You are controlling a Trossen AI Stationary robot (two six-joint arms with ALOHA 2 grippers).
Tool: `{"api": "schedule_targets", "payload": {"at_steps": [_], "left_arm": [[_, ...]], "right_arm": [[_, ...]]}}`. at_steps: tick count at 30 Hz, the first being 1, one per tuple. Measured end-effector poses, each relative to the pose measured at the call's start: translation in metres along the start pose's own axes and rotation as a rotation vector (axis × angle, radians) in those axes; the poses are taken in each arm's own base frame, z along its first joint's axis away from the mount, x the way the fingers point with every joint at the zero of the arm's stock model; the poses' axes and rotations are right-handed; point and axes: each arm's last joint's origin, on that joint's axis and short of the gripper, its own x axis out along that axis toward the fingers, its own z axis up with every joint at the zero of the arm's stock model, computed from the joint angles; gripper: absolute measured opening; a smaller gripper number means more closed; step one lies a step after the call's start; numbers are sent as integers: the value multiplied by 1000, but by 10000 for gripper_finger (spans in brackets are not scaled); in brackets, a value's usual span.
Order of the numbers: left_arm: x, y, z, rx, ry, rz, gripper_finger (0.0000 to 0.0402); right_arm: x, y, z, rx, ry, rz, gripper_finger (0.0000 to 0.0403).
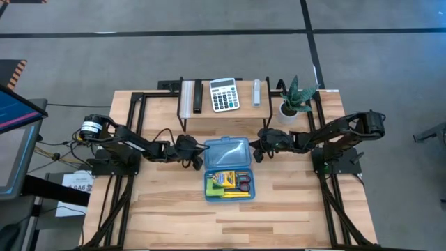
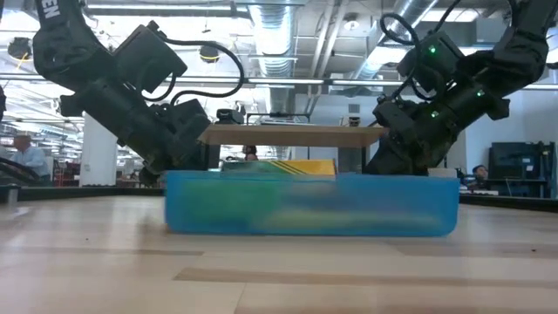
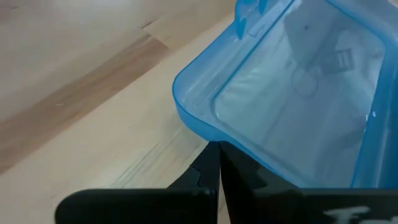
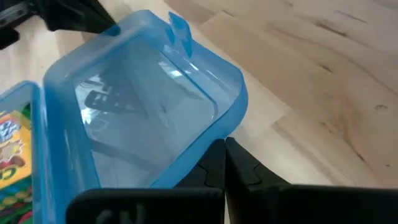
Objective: Pack school essentials
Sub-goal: Close the blue supply box
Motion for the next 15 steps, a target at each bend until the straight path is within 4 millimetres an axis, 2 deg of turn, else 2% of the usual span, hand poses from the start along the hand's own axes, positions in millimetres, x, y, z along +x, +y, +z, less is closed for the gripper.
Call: {"api": "schedule_targets", "payload": {"at_steps": [15], "left_arm": [[-5,-1,6,-3,-32,12,0]], "right_arm": [[-8,7,6,-12,-30,37,9]]}}
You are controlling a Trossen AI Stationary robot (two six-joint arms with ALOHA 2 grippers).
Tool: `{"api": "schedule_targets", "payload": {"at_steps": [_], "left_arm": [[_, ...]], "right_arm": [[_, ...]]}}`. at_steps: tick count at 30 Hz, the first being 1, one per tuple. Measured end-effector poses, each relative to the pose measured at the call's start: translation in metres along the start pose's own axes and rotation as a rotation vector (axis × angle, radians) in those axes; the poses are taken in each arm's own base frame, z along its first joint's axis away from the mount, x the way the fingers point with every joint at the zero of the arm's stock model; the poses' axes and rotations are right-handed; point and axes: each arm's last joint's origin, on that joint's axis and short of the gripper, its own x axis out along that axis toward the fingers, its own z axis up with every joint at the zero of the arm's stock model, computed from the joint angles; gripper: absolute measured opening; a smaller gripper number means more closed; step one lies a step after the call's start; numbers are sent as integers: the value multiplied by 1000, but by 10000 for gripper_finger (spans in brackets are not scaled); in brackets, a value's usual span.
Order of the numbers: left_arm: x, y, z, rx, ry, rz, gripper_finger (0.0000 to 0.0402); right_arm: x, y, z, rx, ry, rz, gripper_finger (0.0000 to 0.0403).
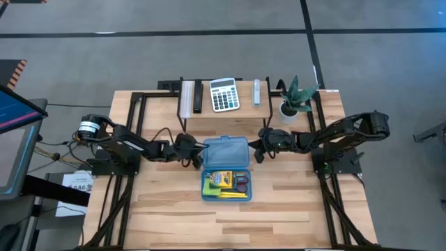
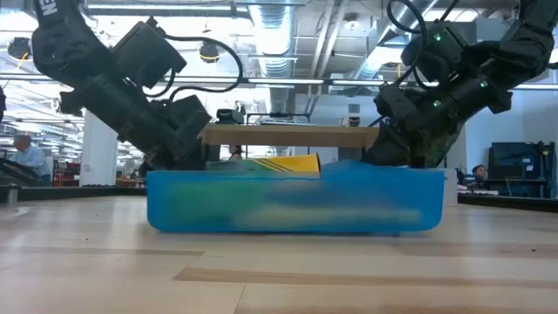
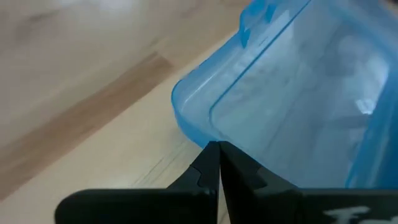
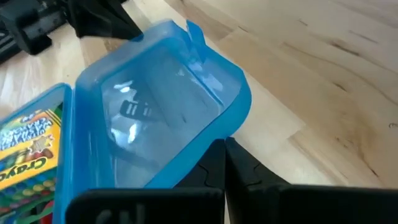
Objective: Pack school essentials
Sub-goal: Close the blue supply box
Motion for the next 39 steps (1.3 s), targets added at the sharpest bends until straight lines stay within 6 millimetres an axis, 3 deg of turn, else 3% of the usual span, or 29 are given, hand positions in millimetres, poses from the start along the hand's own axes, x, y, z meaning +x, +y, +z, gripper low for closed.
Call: {"api": "schedule_targets", "payload": {"at_steps": [5,11,27,39], "left_arm": [[-6,-9,18,-30,-92,-81,0],[-9,-10,18,8,-107,-89,0],[-8,12,-6,-48,90,160,0],[7,19,-16,-82,122,185,0]], "right_arm": [[0,5,6,4,-32,45,10],[0,6,3,-14,-22,48,9],[1,-15,-4,-3,59,-137,9],[1,-22,-3,9,65,-166,6]]}}
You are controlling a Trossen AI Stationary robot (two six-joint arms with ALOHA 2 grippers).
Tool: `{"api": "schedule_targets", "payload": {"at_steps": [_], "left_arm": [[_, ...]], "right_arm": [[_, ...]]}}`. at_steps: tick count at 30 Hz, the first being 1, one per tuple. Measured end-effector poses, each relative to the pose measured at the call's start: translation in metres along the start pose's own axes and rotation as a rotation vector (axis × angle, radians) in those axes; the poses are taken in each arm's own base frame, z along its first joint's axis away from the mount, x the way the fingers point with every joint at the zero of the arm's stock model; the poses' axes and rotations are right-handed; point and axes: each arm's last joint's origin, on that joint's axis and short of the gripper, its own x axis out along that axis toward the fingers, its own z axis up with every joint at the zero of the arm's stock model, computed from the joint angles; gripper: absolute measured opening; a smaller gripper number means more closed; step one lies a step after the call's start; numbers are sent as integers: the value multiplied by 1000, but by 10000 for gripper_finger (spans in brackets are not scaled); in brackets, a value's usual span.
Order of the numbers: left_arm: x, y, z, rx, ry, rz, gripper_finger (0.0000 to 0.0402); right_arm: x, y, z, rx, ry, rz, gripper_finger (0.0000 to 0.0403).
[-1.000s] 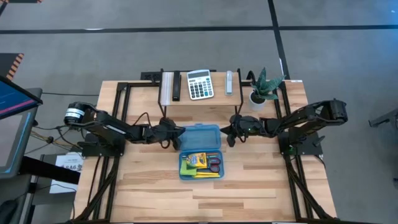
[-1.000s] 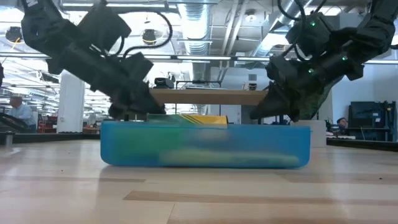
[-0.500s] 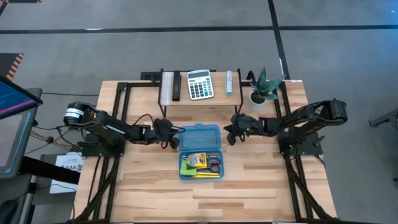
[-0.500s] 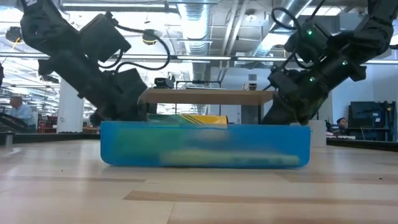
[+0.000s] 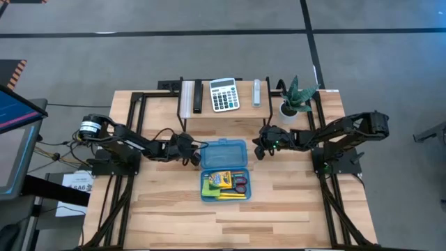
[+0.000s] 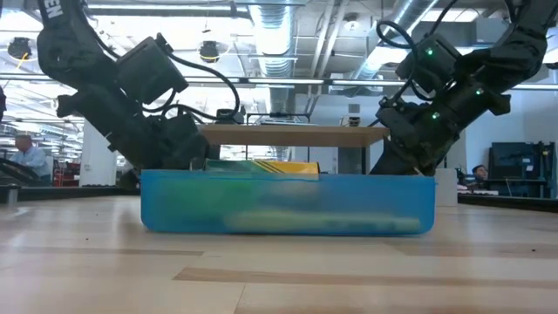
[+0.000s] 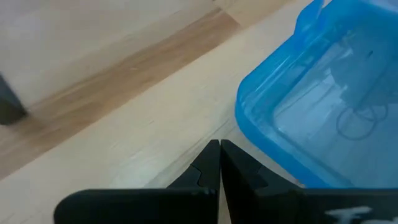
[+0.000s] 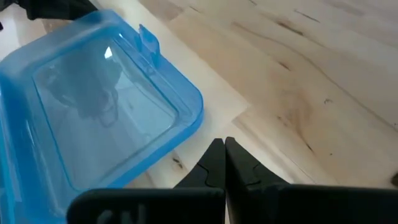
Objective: Pack school essentials
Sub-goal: Close the blue supply box
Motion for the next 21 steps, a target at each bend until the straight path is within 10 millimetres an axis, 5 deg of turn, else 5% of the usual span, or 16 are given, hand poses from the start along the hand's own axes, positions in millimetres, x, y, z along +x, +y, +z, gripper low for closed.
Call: {"api": "schedule_targets", "payload": {"at_steps": [8,21], "left_arm": [[0,-1,0,-1,3,-17,0],[1,-1,0,3,10,-31,0]], "right_arm": [[6,-1,-7,5,47,12,6],[53,13,-6,-7,144,26,6]]}}
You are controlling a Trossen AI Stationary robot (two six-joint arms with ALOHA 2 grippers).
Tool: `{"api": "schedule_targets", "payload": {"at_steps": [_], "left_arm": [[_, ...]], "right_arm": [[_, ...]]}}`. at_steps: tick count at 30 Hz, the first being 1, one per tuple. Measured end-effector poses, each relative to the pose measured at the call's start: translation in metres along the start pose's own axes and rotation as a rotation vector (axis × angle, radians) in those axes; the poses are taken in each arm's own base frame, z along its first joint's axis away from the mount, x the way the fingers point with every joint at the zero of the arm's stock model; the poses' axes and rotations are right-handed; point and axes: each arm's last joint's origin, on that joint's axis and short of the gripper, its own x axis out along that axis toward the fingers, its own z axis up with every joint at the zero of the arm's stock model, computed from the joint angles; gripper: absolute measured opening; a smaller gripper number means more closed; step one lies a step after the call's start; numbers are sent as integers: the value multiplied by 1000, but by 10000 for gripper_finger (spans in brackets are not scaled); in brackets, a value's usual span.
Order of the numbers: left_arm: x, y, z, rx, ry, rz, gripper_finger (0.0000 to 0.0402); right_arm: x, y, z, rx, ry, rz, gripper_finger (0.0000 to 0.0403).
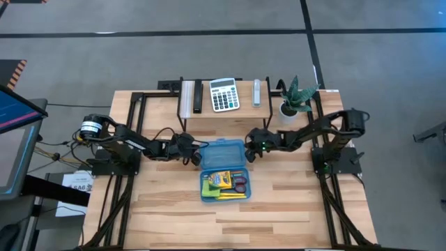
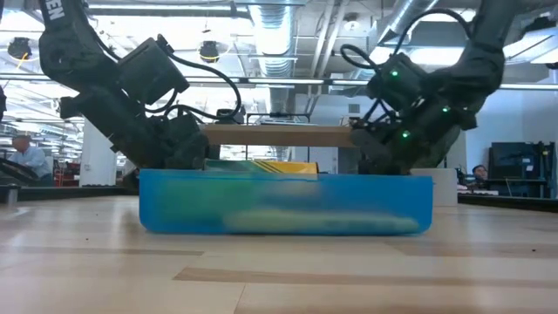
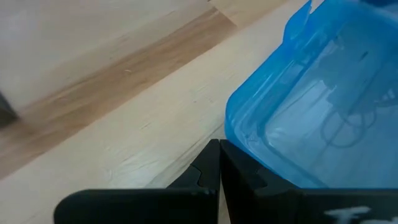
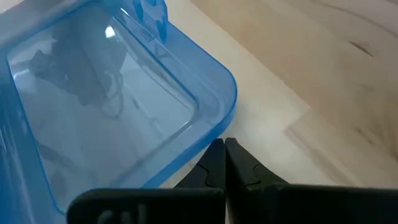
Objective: Pack school essentials
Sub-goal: Close the blue supply box
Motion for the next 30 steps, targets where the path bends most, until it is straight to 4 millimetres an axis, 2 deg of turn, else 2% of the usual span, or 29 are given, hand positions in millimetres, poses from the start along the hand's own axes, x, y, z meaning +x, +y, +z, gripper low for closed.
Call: {"api": "schedule_targets", "payload": {"at_steps": [5,20,30], "left_arm": [[0,-1,1,33,-15,-9,0],[-1,-11,10,51,-80,-136,0],[-3,-18,18,59,-147,-226,0]], "right_arm": [[1,3,5,-17,0,10,8],[-30,17,17,-47,-85,108,7],[-32,20,18,-54,-98,115,7]]}}
